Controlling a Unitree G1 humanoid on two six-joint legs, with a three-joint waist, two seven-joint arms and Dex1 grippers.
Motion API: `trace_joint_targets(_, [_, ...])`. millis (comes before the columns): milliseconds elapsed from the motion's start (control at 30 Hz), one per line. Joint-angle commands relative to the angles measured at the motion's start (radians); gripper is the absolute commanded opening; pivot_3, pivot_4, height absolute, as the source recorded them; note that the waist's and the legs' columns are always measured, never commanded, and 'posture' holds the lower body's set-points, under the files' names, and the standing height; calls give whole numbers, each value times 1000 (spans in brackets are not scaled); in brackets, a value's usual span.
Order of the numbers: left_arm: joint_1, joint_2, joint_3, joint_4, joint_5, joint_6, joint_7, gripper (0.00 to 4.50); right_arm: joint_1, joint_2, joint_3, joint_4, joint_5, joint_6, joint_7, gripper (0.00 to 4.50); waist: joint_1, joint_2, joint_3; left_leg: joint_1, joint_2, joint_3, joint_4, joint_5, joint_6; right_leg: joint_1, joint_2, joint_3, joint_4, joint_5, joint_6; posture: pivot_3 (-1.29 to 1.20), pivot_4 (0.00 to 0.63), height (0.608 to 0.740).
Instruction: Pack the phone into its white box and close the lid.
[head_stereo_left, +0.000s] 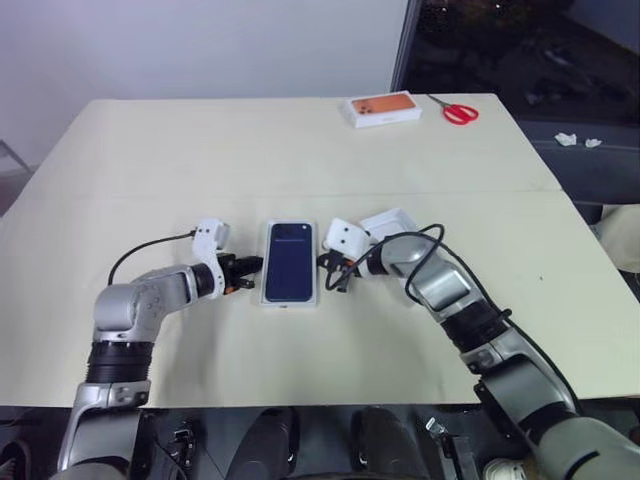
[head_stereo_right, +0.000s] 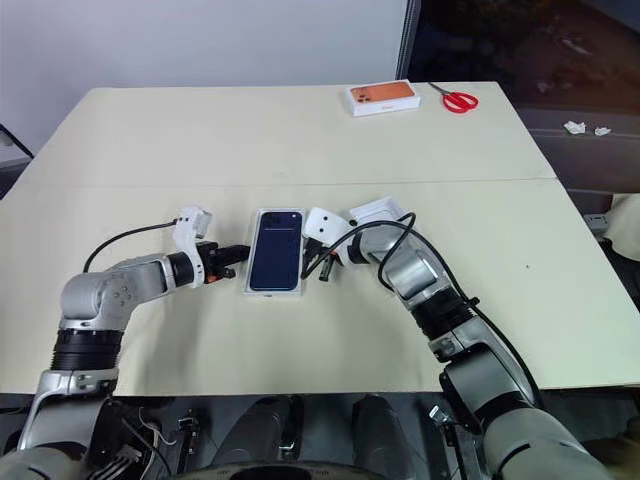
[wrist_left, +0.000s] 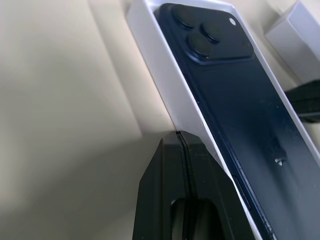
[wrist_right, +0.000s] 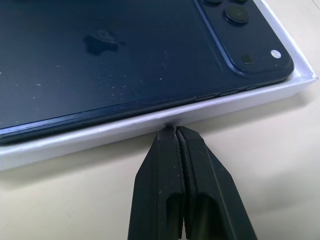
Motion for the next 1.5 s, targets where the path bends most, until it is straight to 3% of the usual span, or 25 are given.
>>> trace_joint_targets(33, [-45, -115, -131, 53, 13, 16, -29, 0, 11, -63, -32, 27, -24, -44, 4, 86, 17, 0, 0, 0, 0, 0, 1, 0, 1, 1, 0, 0, 0, 0, 0, 0, 150, 740])
trace_joint_targets(133, [-94, -170, -150, 93, 40, 2, -41, 0, 24, -115, -50, 44, -29, -63, 11, 86, 39, 1, 0, 1, -2, -3, 5, -1, 2, 2, 0, -4, -3, 0, 0, 0, 150, 740])
trace_joint_targets(367, [-232, -271, -187, 295, 128, -101, -98, 0, 82, -217, -107, 12, -22, -41, 41, 86, 38, 0, 0, -1, -7, -5, 14, -5, 8, 11, -4, -7, -5, 0, 0, 0, 150, 740])
trace_joint_targets(733, [-331, -357, -197, 480, 219, -214, -165, 0, 203, -286, -172, -125, -10, 45, 48, 86, 37, 0, 0, -1, -11, -10, 15, -6, 10, 15, -8, -11, -6, -1, 3, 0, 150, 740])
trace_joint_targets(1033, [-296, -330, -197, 424, 250, -198, -190, 0, 193, -280, -160, -139, -16, 55, 49, 86, 34, 0, 0, -1, -12, -13, 15, -6, 10, 16, -11, -16, -6, -2, 4, 0, 150, 740])
trace_joint_targets(1500, [-260, -168, -119, 316, 241, -182, -185, 0, 146, -366, -148, -247, 4, 125, 177, 86, 3, 1, 2, -2, -11, -15, 13, -6, 9, 13, -10, -17, -4, -2, 6, 0, 150, 740])
